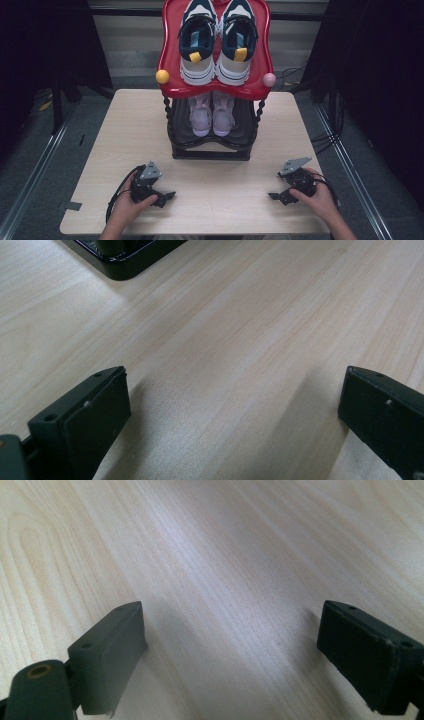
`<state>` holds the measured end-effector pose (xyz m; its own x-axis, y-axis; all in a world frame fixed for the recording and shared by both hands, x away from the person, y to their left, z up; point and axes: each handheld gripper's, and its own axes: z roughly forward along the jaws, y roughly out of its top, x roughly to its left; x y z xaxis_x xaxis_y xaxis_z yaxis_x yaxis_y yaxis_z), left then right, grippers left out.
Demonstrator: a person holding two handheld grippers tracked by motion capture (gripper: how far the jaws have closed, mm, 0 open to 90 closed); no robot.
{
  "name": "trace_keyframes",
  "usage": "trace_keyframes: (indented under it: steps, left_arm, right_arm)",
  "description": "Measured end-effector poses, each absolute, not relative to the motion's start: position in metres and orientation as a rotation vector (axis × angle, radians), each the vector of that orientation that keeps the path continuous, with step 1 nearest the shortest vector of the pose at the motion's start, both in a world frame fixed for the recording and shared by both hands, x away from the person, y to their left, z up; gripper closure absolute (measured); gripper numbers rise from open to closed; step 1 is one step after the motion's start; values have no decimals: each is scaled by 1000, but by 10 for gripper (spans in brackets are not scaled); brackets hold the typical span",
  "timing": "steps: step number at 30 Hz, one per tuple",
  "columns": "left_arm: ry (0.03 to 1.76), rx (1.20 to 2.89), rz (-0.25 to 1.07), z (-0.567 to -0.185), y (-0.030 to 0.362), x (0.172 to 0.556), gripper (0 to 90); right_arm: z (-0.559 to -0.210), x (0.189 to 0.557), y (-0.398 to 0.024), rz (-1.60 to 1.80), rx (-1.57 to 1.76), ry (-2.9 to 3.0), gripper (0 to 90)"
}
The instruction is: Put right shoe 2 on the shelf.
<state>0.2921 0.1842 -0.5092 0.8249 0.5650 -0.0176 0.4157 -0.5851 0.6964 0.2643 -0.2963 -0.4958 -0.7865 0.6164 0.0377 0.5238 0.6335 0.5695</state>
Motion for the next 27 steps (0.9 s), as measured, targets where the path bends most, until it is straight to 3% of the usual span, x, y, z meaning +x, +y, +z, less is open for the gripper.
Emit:
trace_keyframes:
  steps: [27]
  left_arm:
    - [714,2278,266,-509,184,292,0]
  right_arm:
    - [-511,251,-308,1085,968,2501,112]
